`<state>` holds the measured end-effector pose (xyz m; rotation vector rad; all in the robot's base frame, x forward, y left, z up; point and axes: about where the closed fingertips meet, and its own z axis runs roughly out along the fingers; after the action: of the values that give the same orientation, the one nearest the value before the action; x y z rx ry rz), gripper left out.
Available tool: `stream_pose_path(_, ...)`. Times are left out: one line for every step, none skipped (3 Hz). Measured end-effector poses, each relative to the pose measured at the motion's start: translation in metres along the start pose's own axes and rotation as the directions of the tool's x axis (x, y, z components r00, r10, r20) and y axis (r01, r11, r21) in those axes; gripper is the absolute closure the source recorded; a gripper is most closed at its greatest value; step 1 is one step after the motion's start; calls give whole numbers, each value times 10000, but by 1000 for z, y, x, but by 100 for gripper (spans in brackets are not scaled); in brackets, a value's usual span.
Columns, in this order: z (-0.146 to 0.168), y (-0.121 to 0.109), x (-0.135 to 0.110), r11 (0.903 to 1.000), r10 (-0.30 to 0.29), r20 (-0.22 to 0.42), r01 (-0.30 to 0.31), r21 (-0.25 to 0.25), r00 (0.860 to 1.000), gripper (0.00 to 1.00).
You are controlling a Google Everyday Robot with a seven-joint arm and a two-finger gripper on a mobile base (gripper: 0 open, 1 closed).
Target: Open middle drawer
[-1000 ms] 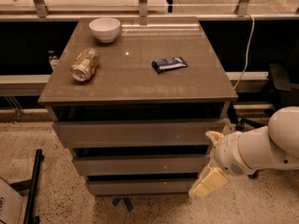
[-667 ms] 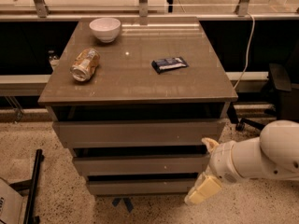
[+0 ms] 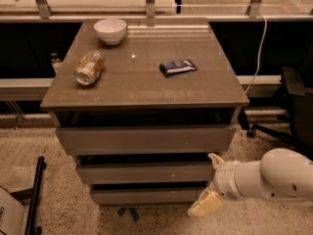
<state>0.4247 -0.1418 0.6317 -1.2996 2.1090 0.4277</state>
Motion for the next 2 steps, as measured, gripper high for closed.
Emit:
stream_pose_path(24, -11, 18, 9986, 468, 174, -472, 231, 9988, 0)
stream_pose_path(48, -23, 37, 9951, 938, 106, -941, 299, 9955, 0)
